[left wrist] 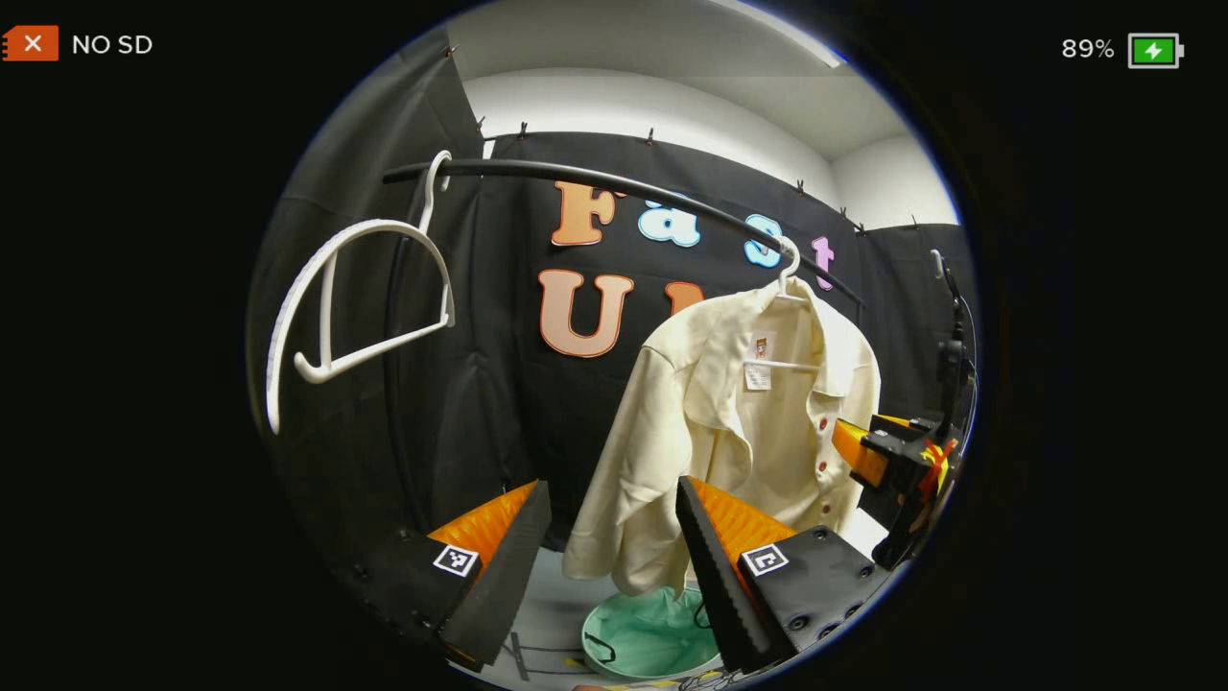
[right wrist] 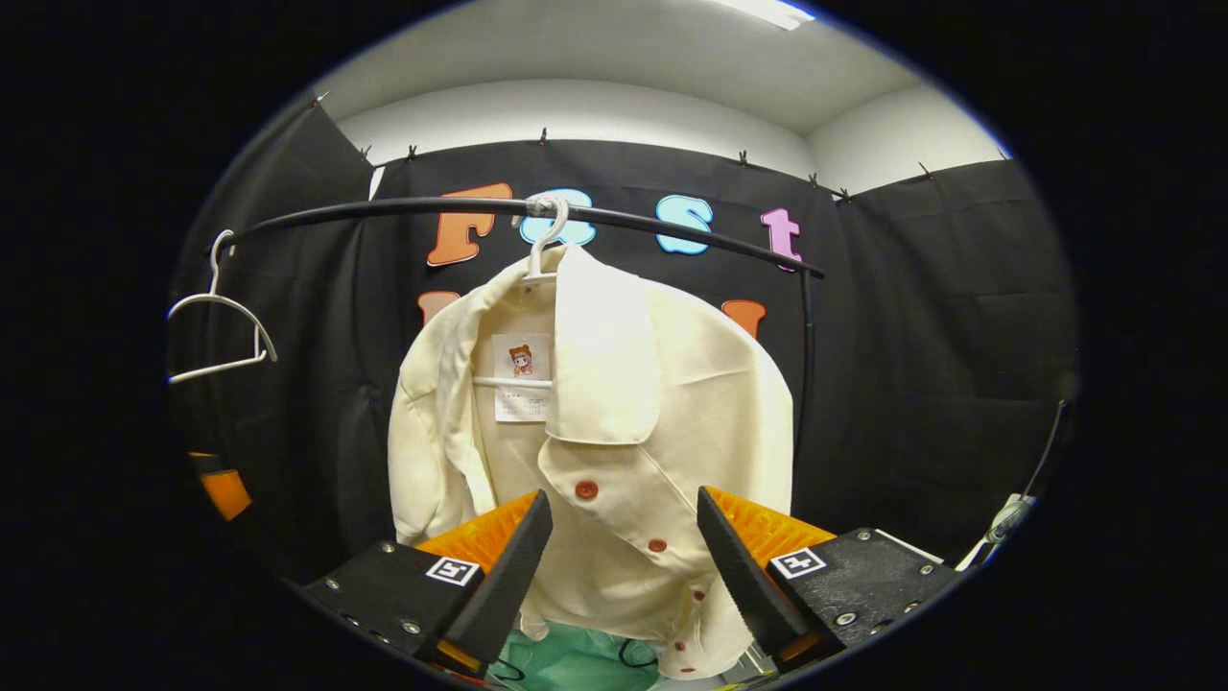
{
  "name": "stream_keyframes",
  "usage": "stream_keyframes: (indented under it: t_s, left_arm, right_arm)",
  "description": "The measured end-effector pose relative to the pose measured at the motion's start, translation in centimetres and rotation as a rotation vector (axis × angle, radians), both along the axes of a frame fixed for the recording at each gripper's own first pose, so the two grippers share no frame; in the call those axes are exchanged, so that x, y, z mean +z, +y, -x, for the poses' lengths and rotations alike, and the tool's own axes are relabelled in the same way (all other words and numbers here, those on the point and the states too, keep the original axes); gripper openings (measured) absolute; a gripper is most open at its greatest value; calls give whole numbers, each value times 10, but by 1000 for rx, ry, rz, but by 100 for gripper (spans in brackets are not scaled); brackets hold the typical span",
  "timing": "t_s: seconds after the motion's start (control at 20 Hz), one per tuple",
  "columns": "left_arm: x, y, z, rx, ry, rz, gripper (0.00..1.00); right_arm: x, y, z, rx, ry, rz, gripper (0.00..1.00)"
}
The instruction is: Grasp the clothes on the hanger with both hands and then place them into the laundry hamper below.
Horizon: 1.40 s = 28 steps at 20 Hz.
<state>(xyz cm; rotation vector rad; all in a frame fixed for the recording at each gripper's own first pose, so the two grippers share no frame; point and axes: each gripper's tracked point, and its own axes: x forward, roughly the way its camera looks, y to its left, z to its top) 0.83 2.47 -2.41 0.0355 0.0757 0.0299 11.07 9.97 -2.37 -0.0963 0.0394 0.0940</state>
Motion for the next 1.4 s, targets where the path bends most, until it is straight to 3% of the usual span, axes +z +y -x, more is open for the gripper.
stream_keyframes:
  t_s: [0.1, 0.65, 0.9, 1.1, 1.25, 1.3, 1.4]
  left_arm:
    - [0, 3, -2, 8, -4, -4, 84]
    - [-5, 22, -16, 58, 8, 22, 78]
    - [-9, 27, -21, 73, 16, 17, 81]
    - [-13, 26, -26, 74, 26, 17, 78]
    - [-15, 21, -31, 64, 32, 17, 81]
    - [-16, 18, -34, 58, 35, 20, 78]
    - [-18, 10, -38, 43, 40, 24, 81]
  right_arm:
    - [2, 1, -14, -9, -6, 0, 95]
    - [-16, 3, -85, -49, 39, -9, 95]
    - [-20, 1, -107, -49, 38, 0, 91]
    - [-24, 1, -111, -36, 49, -21, 75]
    - [-22, -2, -107, -27, 45, -38, 49]
    - [-22, -3, -103, -23, 49, -41, 45]
    - [-21, -4, -97, -11, 64, -48, 33]
